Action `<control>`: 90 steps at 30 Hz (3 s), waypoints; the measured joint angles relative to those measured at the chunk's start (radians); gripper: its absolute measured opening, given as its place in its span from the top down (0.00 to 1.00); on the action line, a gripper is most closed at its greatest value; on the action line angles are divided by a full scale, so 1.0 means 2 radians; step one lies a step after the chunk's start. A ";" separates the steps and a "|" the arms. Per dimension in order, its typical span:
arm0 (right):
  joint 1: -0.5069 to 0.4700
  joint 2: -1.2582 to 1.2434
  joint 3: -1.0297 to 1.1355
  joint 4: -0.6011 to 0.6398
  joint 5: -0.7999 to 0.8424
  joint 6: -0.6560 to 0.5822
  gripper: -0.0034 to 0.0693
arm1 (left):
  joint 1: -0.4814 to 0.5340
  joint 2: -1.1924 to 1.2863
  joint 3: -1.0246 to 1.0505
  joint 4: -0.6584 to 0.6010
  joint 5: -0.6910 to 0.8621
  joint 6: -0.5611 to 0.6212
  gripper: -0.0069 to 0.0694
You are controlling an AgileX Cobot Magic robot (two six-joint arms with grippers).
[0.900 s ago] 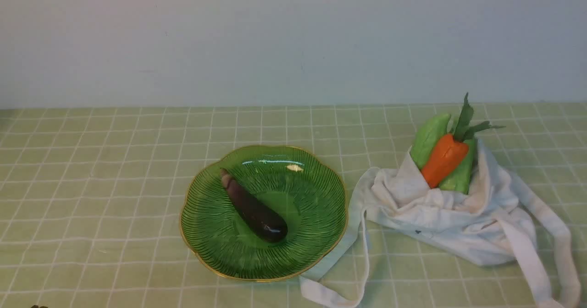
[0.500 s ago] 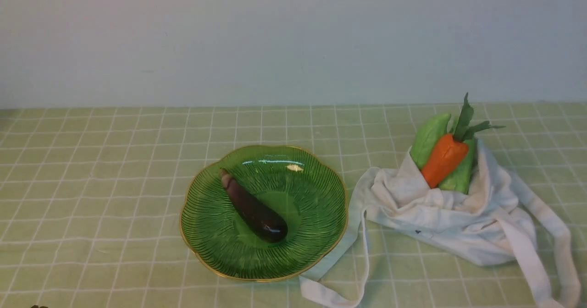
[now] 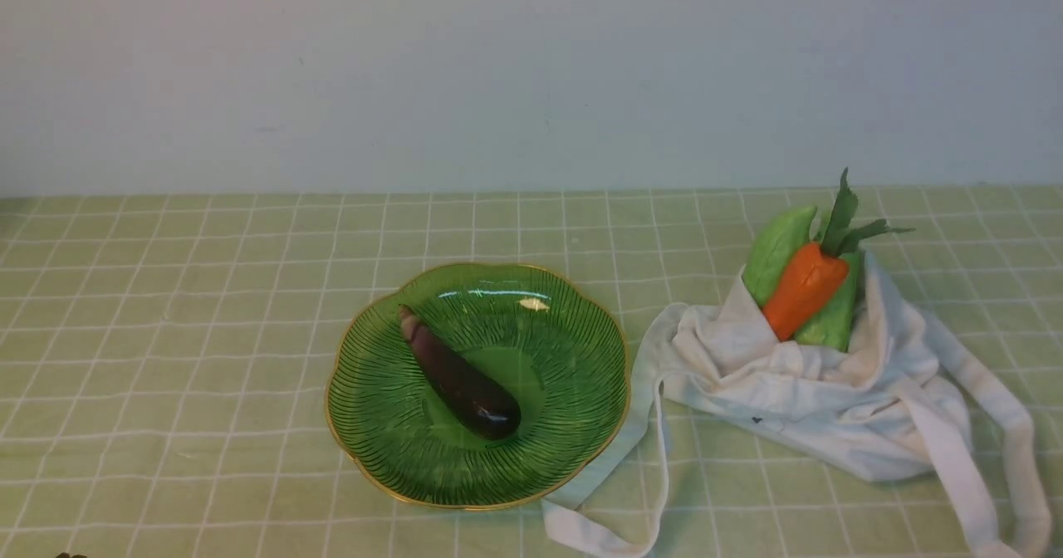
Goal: Take vegetables from bag on green coffee tablecloth place on plate.
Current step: 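Reach into the cloth bag and grasp a vegetable inside it with the right gripper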
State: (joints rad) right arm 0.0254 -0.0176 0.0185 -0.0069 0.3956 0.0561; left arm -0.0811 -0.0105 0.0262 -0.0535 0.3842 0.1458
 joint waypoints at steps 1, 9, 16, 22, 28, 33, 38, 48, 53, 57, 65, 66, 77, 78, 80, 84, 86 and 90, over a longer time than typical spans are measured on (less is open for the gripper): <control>0.000 0.000 0.000 0.000 0.000 0.000 0.97 | 0.000 0.000 0.000 0.000 0.000 0.000 0.92; 0.000 0.000 0.005 0.041 -0.055 0.044 0.97 | 0.000 0.000 0.000 0.000 0.000 0.000 0.92; 0.000 0.000 0.005 0.210 -0.192 0.149 0.97 | 0.000 0.000 0.000 0.000 0.000 0.000 0.92; 0.000 0.000 0.005 0.244 -0.220 0.157 0.97 | 0.000 0.000 0.000 0.000 0.000 0.000 0.92; 0.000 0.000 0.005 0.283 -0.238 0.183 0.97 | 0.000 0.000 0.000 0.000 0.000 0.000 0.92; 0.000 0.000 -0.014 0.293 -0.242 0.194 0.97 | 0.000 0.000 0.000 0.000 0.000 0.000 0.92; 0.000 0.055 -0.156 0.188 -0.115 0.173 0.97 | 0.000 0.000 0.000 0.000 0.000 0.000 0.92; 0.000 0.309 -0.339 0.176 0.153 -0.028 0.97 | 0.000 0.000 0.000 0.000 0.000 0.000 0.92; 0.000 0.445 -0.392 0.248 0.243 -0.146 0.97 | 0.000 0.000 0.000 0.000 0.000 0.000 0.92; 0.000 0.537 -0.421 0.294 0.239 -0.216 0.97 | 0.000 0.000 0.000 0.000 0.000 0.000 0.92; 0.000 0.656 -0.458 0.331 0.158 -0.247 0.92 | 0.000 0.000 0.000 0.000 0.000 0.000 0.92; 0.000 0.675 -0.464 0.331 0.151 -0.248 0.89 | 0.000 0.000 0.000 0.000 0.000 0.000 0.92; 0.019 0.811 -0.524 0.333 0.118 -0.250 0.32 | 0.000 0.000 0.000 0.000 0.000 0.000 0.92; 0.022 0.816 -0.525 0.333 0.114 -0.250 0.29 | 0.000 0.000 0.000 0.000 0.000 0.000 0.92; 0.028 0.824 -0.527 0.333 0.104 -0.250 0.25 | 0.000 0.000 0.000 0.000 0.000 0.000 0.92; 0.035 0.849 -0.529 0.333 0.070 -0.250 0.18 | 0.000 0.000 0.000 0.000 0.000 0.000 0.92; 0.035 0.857 -0.529 0.333 0.066 -0.250 0.24 | 0.000 0.000 0.000 0.000 0.000 0.000 0.92; 0.035 0.858 -0.529 0.330 0.065 -0.257 0.47 | 0.000 0.000 0.000 0.000 0.000 0.000 0.92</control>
State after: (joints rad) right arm 0.0957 1.6993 -1.0405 0.6522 0.5247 -0.4589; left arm -0.0811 -0.0105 0.0262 -0.0535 0.3842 0.1458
